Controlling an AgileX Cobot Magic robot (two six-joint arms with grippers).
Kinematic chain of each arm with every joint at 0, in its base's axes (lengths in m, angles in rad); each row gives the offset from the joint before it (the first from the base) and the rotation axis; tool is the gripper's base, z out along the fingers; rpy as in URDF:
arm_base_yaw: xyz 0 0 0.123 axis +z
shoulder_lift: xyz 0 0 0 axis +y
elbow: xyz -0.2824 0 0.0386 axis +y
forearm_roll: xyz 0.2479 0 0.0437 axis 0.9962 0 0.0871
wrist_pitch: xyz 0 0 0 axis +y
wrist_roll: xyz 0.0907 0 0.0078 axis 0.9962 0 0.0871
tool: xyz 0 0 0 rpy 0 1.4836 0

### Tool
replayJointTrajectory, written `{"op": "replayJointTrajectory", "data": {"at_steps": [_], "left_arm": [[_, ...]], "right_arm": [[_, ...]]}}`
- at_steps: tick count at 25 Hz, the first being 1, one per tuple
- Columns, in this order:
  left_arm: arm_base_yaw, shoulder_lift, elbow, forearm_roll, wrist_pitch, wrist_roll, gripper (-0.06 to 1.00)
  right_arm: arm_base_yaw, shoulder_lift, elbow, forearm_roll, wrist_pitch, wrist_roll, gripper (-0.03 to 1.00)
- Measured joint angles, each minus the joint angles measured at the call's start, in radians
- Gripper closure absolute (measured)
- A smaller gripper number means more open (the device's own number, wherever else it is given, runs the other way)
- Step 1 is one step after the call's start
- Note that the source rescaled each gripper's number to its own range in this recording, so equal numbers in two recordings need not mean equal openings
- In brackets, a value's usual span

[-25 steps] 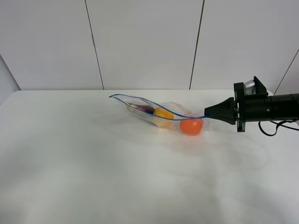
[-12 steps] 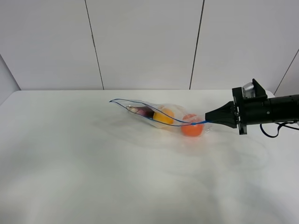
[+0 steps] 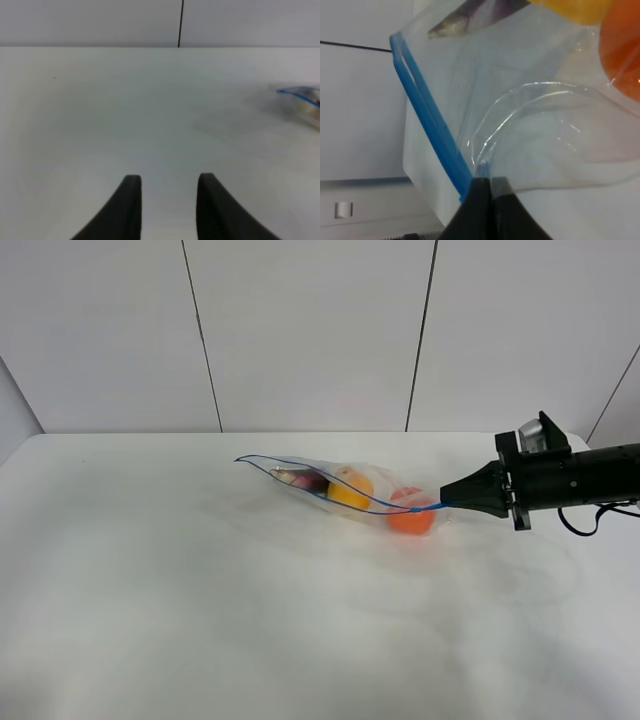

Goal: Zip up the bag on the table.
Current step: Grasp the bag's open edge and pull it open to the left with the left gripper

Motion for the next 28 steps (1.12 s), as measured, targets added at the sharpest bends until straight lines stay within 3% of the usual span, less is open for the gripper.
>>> {"op": "replayJointTrajectory", "data": {"at_steps": [6,13,16,24,28], "left_arm": [[0.0,0.209,-0.041,0.0,-0.127,0.028,0.32],[-0.037,0.305,-0.049,-0.043,-0.136,0.049,0.32],[-0.145,0.304,-0.049,-0.046,-0.139,0.06,0.32],[-0.571,0.304,-0.049,-0.049,-0.201,0.107,0.32],[-0.713,0.31,-0.049,-0.048,-0.271,0.116,0.32]], "right_arm": [[0.0,0.0,0.0,-0.01,-0.007,0.0,0.97],[0.0,0.0,0.0,-0.016,-0.011,0.0,0.97],[0.0,0.0,0.0,-0.017,-0.023,0.0,0.97],[0.0,0.0,0.0,-0.021,-0.032,0.0,0.97],[0.0,0.0,0.0,-0.026,-0.033,0.0,0.97]]}}
